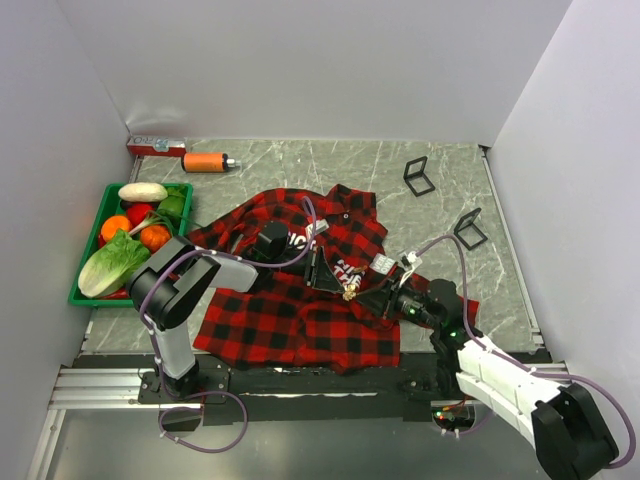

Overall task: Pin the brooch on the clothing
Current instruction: Pin the brooch onto the flattened clothing.

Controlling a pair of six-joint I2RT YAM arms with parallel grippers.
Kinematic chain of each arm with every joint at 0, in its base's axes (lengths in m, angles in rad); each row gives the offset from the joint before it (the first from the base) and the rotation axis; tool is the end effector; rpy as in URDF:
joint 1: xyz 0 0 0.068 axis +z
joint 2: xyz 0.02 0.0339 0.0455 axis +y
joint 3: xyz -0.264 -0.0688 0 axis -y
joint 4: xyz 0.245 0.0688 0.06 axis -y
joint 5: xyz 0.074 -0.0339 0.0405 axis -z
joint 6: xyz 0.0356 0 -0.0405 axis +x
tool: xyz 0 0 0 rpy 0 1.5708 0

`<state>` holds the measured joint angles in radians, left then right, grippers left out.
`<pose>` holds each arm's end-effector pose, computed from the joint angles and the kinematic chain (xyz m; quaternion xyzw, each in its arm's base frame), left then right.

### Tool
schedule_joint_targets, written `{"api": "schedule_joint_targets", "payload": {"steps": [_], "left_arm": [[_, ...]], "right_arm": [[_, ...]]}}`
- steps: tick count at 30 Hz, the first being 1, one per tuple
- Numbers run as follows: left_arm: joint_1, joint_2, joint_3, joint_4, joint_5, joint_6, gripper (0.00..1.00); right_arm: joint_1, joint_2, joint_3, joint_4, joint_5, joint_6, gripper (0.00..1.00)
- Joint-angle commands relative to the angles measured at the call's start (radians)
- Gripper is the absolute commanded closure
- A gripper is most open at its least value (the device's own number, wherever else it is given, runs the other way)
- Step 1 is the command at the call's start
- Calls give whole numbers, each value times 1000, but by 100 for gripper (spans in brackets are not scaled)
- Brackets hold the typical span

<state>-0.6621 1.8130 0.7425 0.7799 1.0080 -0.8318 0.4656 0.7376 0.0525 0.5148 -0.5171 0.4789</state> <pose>0.2517 -0.2344 0.1570 0.2279 0.7242 -0.6395 0.1206 0.1312 0.0856 0.1647 -0.1598 0.7403 0.4575 0.4659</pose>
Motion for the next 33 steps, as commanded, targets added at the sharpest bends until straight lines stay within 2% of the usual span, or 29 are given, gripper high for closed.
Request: {"api": "schedule_joint_targets", "payload": {"steps": [1,33], "left_arm": [[-4,6,21,6,32,14,99],[-14,29,58,-87,40,45,99]], "right_arm": [[16,-29,46,-2,63,-62,74],[136,-60,110,-94,213,-183,79]]}}
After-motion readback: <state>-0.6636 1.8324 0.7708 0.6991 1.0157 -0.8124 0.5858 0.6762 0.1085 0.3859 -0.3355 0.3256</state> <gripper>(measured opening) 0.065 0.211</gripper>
